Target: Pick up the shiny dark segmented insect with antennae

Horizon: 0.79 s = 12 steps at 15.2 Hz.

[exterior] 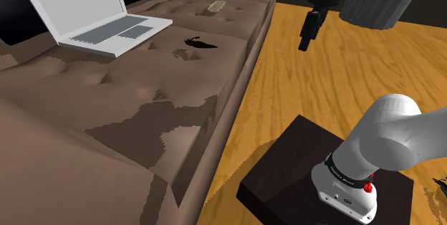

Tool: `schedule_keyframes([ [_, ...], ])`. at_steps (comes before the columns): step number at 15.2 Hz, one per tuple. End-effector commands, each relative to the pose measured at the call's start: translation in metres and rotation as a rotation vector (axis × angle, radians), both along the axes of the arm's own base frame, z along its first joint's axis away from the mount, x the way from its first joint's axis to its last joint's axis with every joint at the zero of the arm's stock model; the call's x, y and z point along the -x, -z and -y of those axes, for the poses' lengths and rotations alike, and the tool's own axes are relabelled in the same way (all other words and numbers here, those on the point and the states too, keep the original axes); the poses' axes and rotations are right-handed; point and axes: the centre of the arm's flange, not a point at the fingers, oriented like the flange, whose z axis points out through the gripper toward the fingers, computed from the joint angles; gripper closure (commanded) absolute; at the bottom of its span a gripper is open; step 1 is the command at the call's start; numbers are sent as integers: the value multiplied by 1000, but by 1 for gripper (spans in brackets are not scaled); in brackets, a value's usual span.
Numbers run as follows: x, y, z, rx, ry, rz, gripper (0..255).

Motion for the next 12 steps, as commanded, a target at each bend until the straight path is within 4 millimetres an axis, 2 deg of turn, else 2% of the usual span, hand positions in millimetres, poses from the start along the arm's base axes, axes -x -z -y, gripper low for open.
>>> schedule_keyframes([
  [1,0,0,0,0,0,0,0],
  [12,-140,28,-31,-12,-7,-10,0],
])
